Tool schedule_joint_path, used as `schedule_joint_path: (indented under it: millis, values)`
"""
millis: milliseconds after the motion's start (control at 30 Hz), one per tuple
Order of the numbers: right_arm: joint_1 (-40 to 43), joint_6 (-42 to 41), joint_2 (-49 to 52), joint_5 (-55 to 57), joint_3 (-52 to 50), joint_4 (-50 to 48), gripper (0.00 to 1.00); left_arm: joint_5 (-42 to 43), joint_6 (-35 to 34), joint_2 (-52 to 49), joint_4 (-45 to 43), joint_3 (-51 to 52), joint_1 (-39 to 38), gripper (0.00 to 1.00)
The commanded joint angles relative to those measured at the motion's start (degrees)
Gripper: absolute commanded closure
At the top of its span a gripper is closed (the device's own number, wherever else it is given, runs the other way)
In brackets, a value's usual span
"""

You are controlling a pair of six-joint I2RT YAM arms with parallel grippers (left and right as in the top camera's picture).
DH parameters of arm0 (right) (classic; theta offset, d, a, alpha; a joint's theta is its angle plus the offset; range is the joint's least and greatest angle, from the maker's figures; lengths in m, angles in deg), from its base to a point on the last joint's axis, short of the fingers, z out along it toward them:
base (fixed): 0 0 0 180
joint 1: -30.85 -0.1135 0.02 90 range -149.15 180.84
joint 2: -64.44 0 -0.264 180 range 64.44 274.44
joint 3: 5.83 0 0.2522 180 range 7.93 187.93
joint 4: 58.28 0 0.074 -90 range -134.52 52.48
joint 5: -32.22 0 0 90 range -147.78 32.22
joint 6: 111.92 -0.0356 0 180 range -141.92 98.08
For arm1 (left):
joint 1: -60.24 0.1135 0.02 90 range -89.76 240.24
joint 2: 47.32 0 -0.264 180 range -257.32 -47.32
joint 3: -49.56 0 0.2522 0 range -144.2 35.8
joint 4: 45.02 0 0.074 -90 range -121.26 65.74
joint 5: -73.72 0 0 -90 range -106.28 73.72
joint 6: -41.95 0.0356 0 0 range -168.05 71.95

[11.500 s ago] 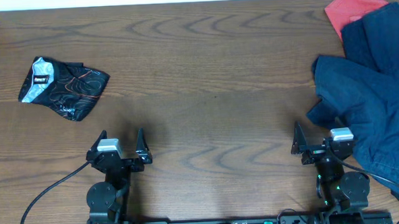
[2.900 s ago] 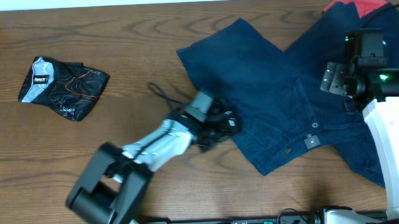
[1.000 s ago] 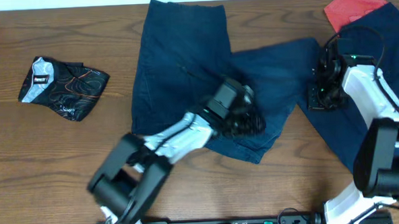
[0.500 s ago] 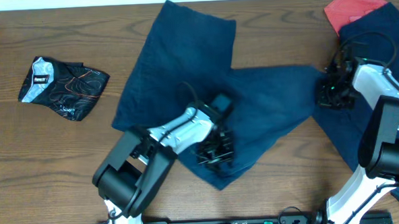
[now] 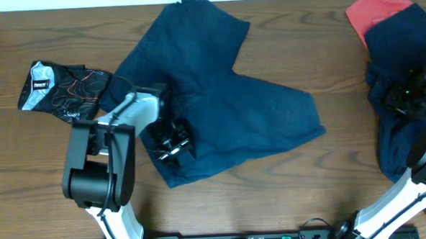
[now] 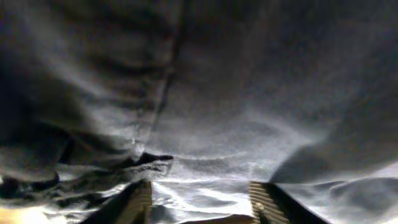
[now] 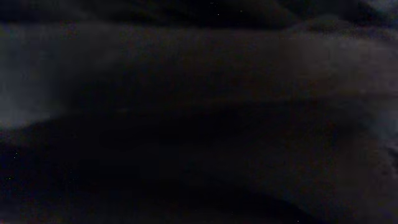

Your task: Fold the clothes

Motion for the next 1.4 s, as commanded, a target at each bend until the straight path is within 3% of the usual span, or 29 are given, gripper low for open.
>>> schedule_joint_path:
  millis: [0,133,300,400,600,733,833,1133,1233,1367]
  values:
    - [-0.13,4.46,0.07,-12.17,3.13,5.11,0.46,-9.75,6.93,-0.04,0.07,1.2,2.78,0.42]
    - [-3.08,7.96,-2.89,-16.55,3.96,14.93,0.37,-11.17,8.04,5.64,2.43,1.2,4.9,0.34]
    - [-7.82,8.13,-6.01,-17.25,3.72,25.97,0.31,-14.82,8.02,17.44,4.96,1.2,5.35,0.15]
    - [-11.19,6.95,-8.72,-15.5,1.73,28.48,0.27,-17.03,7.65,23.45,7.04,1.27,5.38,0.13]
    - [-18.97,-2.73,-20.2,-5.49,-9.38,20.37,0.22,-22.67,-0.83,32.98,8.96,4.63,5.35,0.12]
    - [-24.57,-6.78,-29.7,-4.22,-17.57,13.84,0.19,-22.16,-16.17,41.86,6.78,12.5,5.35,0.02]
    - [-28.83,-14.64,-35.74,-4.15,-22.86,11.3,0.14,-17.97,-24.63,48.5,3.13,19.61,5.35,0.02]
    - [-34.95,-45.99,-39.95,-3.54,-38.23,8.52,0.07,-1.99,-34.75,53.72,-14.4,37.68,5.35,0.0]
    - [-35.67,-47.74,-39.95,-4.96,-42.07,4.31,0.08,0.31,-34.95,53.2,-21.29,41.35,5.35,0.0]
    - [-35.95,-49.07,-39.91,-5.75,-45.4,-2.47,0.08,-3.34,-34.84,52.24,-29.14,43.56,5.31,0.01]
